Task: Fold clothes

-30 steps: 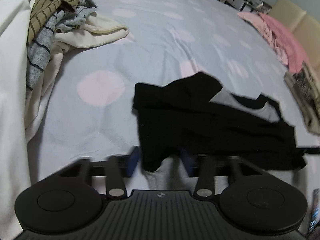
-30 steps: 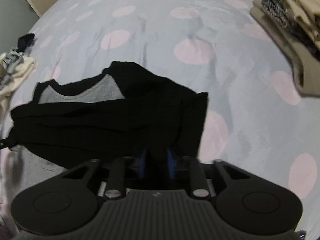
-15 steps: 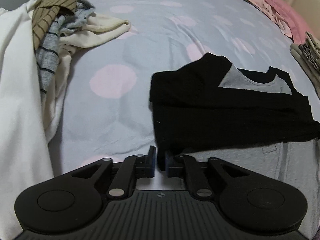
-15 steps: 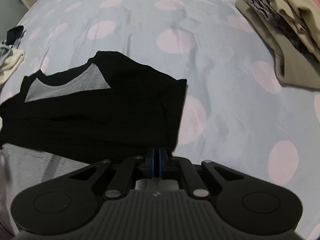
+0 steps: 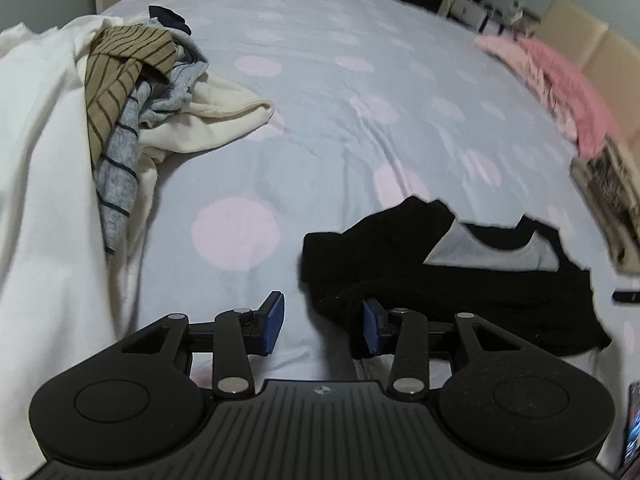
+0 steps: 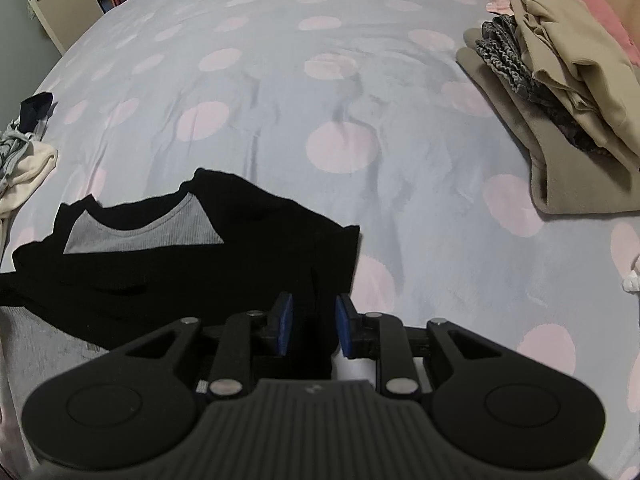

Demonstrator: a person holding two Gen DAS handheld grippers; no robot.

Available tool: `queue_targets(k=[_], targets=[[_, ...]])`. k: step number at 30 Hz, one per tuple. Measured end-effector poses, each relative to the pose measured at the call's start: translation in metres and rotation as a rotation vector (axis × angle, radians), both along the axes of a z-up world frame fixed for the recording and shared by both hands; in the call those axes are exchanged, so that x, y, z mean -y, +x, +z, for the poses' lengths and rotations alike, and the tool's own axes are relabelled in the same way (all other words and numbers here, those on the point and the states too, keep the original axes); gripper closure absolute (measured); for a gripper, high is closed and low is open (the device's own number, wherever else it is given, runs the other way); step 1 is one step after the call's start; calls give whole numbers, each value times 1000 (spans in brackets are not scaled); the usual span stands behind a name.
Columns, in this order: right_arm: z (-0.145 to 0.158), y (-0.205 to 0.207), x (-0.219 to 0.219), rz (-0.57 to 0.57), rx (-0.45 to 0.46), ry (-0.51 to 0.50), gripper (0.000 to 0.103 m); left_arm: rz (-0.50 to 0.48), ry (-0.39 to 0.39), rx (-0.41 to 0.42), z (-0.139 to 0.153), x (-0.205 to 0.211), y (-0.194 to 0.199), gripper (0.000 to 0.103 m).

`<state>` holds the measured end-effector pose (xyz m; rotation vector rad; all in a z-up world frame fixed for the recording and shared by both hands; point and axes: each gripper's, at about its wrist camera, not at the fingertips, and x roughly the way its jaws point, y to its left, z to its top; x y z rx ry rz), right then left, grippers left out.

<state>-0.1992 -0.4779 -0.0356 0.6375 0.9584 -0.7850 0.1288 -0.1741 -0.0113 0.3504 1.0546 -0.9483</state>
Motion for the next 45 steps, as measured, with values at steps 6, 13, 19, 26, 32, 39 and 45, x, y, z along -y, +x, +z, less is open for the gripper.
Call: queue_targets(k=[6,13,19,26,32,39,45], targets=[[-4,2,9,-24,-11,6,76,-47,90,-45,-1,5,9,61],[-6,6,14,-43,13,11,76,-24,-23,-130,13,9,21,60],[-8,6,17,-54,17,20,76,16,-50,-114,20,8,29,60],[-12,5,23,-90,101,81,76,157,-67,-204,-19,21,37,70],[-18,8,28,-136,108,97,76,192,-69,-207,-27,25,41,91],[-38,14,35,-154,84,136,76,197,-50,-183,-30,29,41,93],[-34,15,29,-154,85,95,102,188,-74,-140,-25,30,37,102]])
